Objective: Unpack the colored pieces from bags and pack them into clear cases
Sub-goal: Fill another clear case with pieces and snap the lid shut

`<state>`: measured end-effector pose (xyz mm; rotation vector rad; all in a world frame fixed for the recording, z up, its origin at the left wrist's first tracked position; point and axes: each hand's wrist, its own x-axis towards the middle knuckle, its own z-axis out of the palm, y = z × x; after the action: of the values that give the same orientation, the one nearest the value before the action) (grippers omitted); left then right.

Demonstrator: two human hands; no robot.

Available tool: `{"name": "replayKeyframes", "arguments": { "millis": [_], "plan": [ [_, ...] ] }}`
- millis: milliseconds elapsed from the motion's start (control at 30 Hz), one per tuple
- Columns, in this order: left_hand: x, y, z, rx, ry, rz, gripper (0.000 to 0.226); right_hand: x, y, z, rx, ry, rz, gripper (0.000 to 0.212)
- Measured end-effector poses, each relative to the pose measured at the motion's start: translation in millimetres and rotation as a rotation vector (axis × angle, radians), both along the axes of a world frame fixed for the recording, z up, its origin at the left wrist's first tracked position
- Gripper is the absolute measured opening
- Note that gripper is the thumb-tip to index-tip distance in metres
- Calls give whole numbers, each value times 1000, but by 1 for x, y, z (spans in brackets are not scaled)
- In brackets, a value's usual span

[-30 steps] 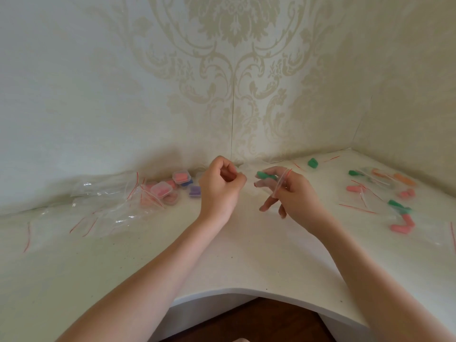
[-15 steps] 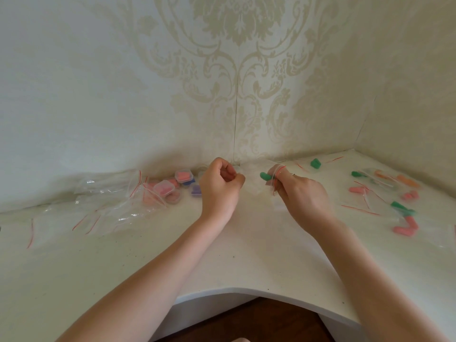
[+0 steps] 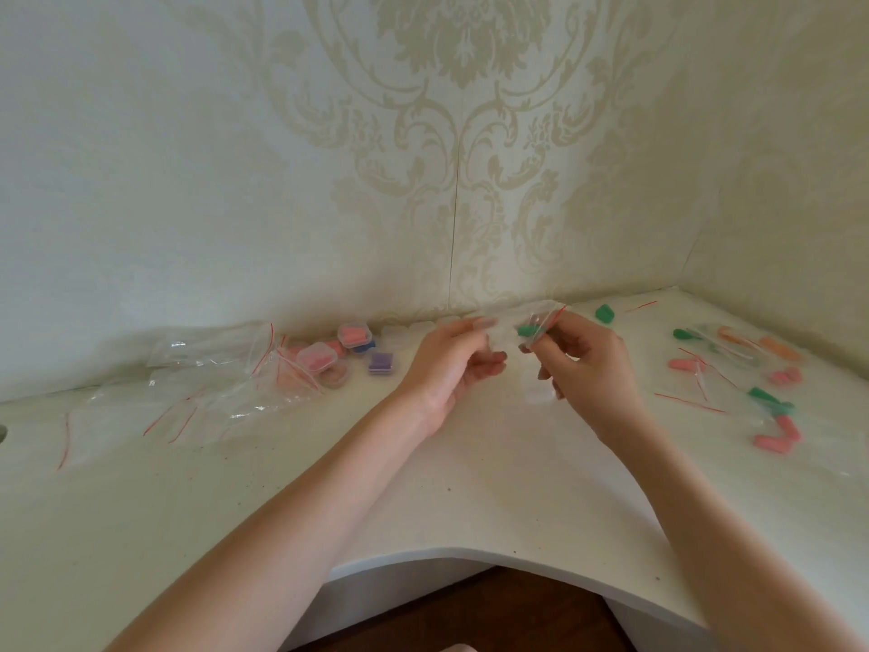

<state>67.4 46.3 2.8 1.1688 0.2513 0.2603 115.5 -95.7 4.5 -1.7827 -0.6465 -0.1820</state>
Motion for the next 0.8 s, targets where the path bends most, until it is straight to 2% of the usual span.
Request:
{"name": "replayKeyframes", "arguments": {
  "millis": [67,133,233,333,400,600,700,800],
  "plan": [
    [-3,1,3,-203,-7,-106,23,0,1,-1,-40,33,50,23],
    [-3,4,4,-280,1,-177,26,1,2,-3,-102,28,80,22],
    [-1,6,1,-177,59,-178,34,-1,3,-4,-149,8,107,18],
    [1,4,-2,-85,69,-169,15,-2,3,-4,-143,-22,114,18],
    [1,6,-2,-123,55,-169,9,-4,4,-3,-106,-37,100,19],
    [1,7,0,-312,66,-148,11,-2,3,-3,-5,-42,47,35],
    [2,6,-2,-223,37,-170,15,-1,2,-4,-3,-50,62,32],
    [3,6,-4,-144,26,-135,9,2,3,-7,-36,-92,43,31]
  ]
}}
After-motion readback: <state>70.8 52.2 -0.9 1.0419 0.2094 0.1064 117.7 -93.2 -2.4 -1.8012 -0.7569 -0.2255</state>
